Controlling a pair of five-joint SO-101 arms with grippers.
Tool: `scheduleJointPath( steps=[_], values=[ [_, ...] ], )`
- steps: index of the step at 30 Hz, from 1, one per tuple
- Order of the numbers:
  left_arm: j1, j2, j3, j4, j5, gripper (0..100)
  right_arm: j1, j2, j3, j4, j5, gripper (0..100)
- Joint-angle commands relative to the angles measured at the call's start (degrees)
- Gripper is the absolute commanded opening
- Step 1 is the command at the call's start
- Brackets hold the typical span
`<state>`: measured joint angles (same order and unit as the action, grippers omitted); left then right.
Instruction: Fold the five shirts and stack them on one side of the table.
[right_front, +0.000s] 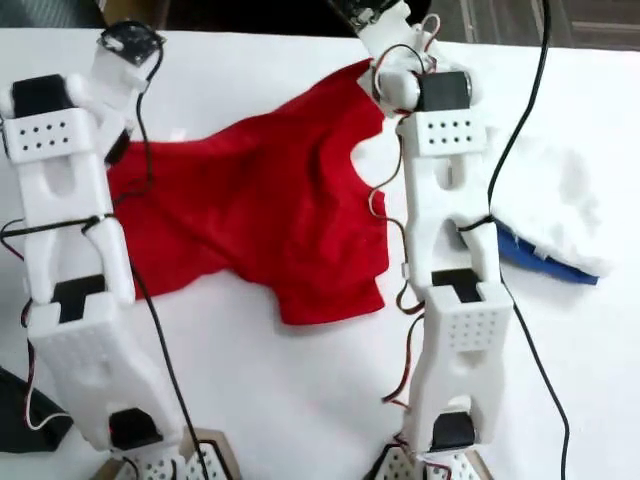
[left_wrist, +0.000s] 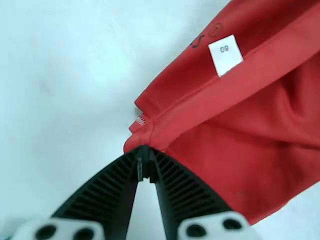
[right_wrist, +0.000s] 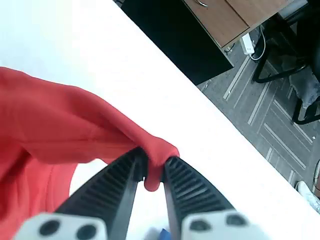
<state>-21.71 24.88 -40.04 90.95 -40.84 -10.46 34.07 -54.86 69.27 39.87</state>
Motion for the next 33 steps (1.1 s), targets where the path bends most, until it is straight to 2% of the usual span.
scheduleJointPath(
  steps=[1,5,8,13,17,23,26,28,33],
  values=[
    [-1.9,-0.4,-2.8,-4.7,-0.6,2,0.7,-0.4,-0.5,-2.9,0.6,2.2],
    [-3.4,-0.6,-3.0,-12.4,1.5,2,1.9,-0.5,-0.5,-9.5,0.3,2.2],
    [-4.3,-0.3,-8.0,-14.2,4.0,2,3.1,-1.0,-0.6,-13.9,0.3,2.2],
    [-3.9,-0.1,-14.9,-14.2,4.2,2,3.8,-0.5,-4.3,-14.4,0.3,2.2],
    [-2.4,1.2,-15.0,-12.3,3.8,2,1.9,-0.5,-3.5,-12.6,0.3,2.2],
    [0.6,6.8,-14.9,-5.4,2.5,3,0.2,-0.4,-3.4,-8.9,0.3,2.2],
    [2.2,12.3,-15.4,-6.7,3.3,3,0.0,-0.4,-3.4,-7.0,0.3,2.2],
    [3.1,16.1,-15.5,-9.9,5.8,8,0.0,-0.4,-3.4,-5.1,0.3,2.2],
    [5.5,23.1,-15.5,-15.6,12.9,30,0.5,1.0,-3.5,0.6,0.5,2.2]
  ],
)
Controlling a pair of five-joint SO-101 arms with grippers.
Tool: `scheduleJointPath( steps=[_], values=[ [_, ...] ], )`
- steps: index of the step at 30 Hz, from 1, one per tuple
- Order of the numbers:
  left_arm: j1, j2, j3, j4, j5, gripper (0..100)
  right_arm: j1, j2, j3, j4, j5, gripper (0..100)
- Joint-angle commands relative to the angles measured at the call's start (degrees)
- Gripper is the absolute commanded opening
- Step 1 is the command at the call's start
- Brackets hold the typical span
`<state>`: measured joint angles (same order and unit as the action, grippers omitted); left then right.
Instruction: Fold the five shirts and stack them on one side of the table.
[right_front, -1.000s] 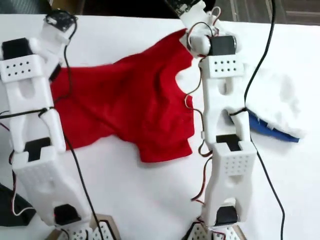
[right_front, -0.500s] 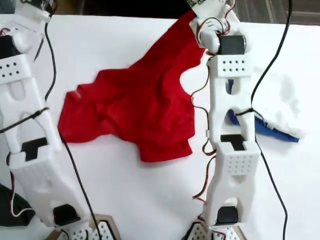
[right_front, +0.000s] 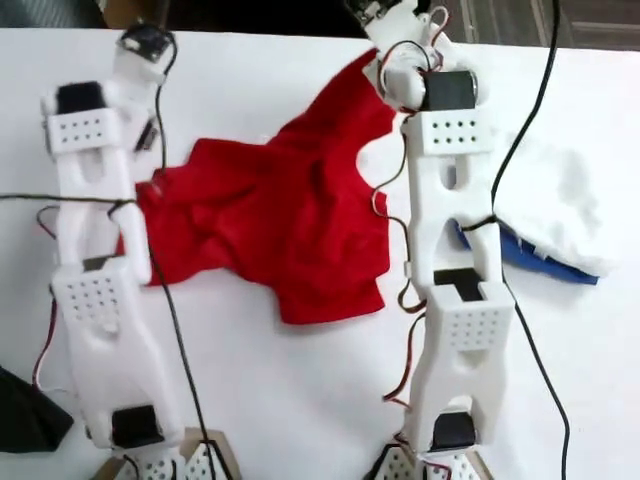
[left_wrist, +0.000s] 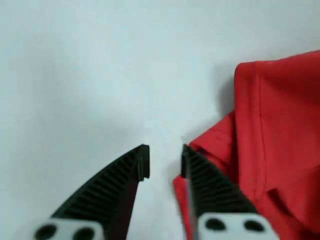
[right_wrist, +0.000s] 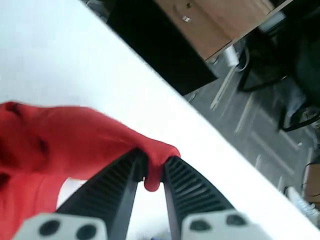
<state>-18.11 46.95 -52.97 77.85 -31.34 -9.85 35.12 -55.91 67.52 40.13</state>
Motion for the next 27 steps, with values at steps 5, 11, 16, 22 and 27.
scheduleJointPath(
  steps=[5,11,16,22,27],
  values=[
    [5.5,3.3,-2.6,-2.3,5.7,29,0.7,1.3,-2.6,5.5,0.4,2.2],
    [7.1,3.6,-2.0,-3.8,5.4,29,1.5,1.2,-2.9,5.5,0.4,2.2],
    [7.2,9.3,-2.7,-5.7,4.7,29,1.7,1.1,-2.9,5.6,0.4,2.2],
    [7.3,13.4,-2.7,-1.6,-4.9,20,1.5,1.0,-2.9,5.6,0.4,2.2],
    [6.9,8.9,-2.7,5.2,-6.3,4,1.5,1.3,-2.9,5.6,0.4,2.2]
  ],
)
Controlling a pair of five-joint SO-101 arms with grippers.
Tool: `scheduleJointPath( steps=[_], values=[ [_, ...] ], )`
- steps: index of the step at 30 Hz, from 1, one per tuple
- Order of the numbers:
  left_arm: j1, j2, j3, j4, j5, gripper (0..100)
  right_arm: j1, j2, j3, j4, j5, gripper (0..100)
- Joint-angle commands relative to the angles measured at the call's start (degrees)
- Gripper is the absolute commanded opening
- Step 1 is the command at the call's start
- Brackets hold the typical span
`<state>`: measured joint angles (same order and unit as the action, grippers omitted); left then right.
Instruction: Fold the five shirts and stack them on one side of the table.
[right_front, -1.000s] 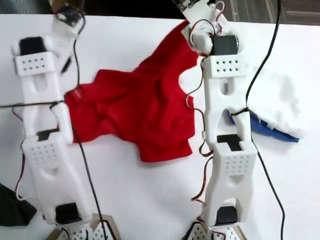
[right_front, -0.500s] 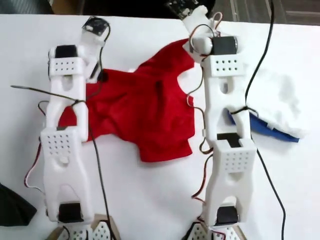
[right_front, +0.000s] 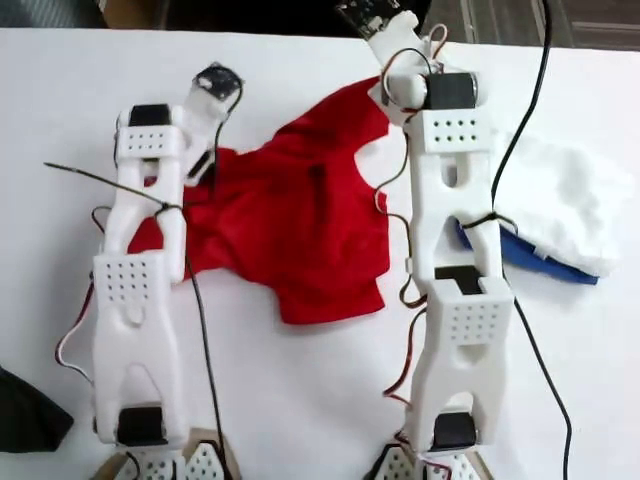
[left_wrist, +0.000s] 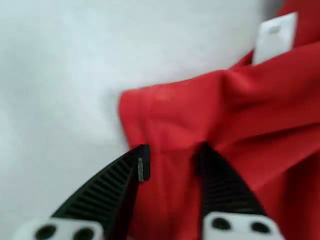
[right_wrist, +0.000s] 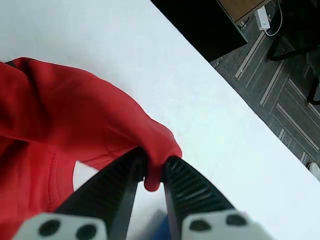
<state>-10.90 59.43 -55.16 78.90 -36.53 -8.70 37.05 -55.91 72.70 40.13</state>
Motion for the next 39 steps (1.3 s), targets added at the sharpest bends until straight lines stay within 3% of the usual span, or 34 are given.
scheduleJointPath(
  steps=[1,9,13,21,27,34,39],
  values=[
    [-0.2,-5.0,-0.5,5.6,-1.1,2,0.3,-0.7,-2.9,0.4,0.4,2.2],
    [1.4,-16.4,0.3,23.7,-1.6,3,0.6,-1.0,-3.0,1.4,0.4,2.2],
    [-0.3,-23.3,8.4,23.6,-1.6,3,0.6,-2.0,-3.1,4.9,0.4,2.2],
    [0.2,-43.6,41.5,23.3,-7.9,3,0.5,-9.8,-3.0,12.4,-0.1,2.2],
    [-1.3,-53.7,57.1,18.1,-13.4,3,0.6,-11.6,-2.5,17.5,-0.1,2.2],
    [-3.3,-56.8,52.5,22.2,-20.7,26,0.4,-11.6,-2.6,16.9,-0.1,2.2],
    [-5.0,-55.7,37.0,21.5,-20.4,25,0.6,-11.6,-2.7,16.9,0.1,2.2]
  ],
)
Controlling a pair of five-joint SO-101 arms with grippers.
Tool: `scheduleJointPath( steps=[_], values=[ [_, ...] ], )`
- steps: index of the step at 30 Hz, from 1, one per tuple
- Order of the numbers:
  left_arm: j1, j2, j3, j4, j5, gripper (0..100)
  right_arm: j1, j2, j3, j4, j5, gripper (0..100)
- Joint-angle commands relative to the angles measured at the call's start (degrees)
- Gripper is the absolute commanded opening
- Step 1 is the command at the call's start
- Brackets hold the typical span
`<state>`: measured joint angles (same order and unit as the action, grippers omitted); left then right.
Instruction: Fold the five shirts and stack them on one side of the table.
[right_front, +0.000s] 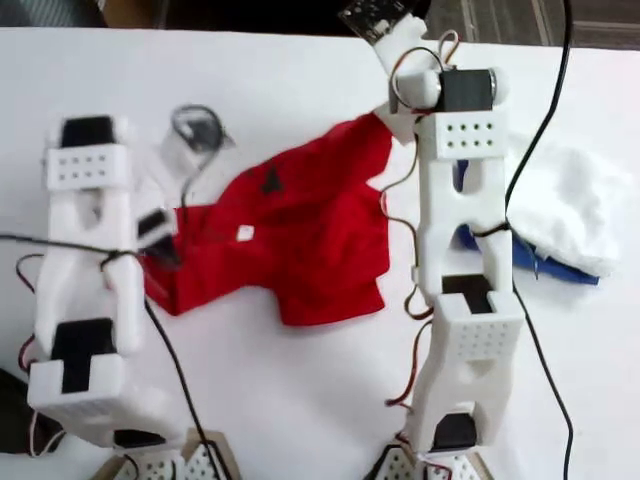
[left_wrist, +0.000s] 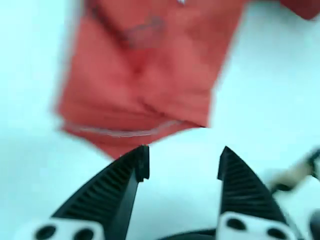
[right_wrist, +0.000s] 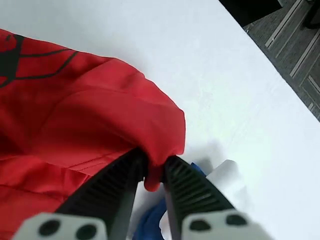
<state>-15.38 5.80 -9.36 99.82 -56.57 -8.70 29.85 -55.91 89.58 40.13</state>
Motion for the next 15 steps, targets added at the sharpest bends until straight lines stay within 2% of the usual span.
scheduleJointPath(
  steps=[1,7,15],
  values=[
    [-0.4,-1.0,-9.9,-0.1,1.0,25,0.6,-4.4,-2.8,0.0,0.1,2.2],
    [4.2,9.8,-10.3,-1.1,3.3,25,0.6,-4.4,-3.0,0.0,0.0,2.2],
    [4.8,16.1,-10.3,-1.1,-0.3,25,0.7,-4.8,-3.0,0.0,0.2,2.2]
  ],
)
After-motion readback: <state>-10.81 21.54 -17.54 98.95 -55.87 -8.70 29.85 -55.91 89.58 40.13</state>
